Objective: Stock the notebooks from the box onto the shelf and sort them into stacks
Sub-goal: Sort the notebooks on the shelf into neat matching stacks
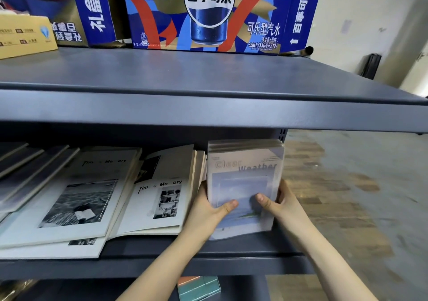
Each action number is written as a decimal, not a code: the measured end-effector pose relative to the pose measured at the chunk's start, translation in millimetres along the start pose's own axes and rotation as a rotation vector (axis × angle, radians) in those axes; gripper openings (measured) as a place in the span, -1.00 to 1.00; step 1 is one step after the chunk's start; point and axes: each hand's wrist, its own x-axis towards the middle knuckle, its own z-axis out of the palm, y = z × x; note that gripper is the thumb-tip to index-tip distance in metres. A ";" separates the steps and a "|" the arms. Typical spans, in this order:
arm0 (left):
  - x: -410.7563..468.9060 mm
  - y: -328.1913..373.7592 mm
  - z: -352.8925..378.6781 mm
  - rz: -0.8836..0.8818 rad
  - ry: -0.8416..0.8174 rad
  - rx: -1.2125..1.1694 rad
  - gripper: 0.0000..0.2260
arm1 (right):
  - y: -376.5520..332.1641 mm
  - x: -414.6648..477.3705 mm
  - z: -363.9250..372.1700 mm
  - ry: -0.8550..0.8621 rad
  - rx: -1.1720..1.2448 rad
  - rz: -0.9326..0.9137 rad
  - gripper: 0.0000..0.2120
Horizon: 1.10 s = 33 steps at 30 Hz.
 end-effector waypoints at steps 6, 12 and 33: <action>-9.9 -10.6 2.7 0.005 0.058 0.093 -0.51 | 12.6 -9.5 -0.7 -0.011 -0.002 0.015 -0.23; -18.7 -9.7 4.1 0.014 0.055 0.114 -0.61 | 7.3 -19.7 -3.6 -0.005 -0.038 -0.004 -0.41; -26.5 -8.8 1.1 -0.058 -0.062 0.253 -0.60 | 14.6 -36.6 -8.4 0.016 -0.110 0.059 -0.65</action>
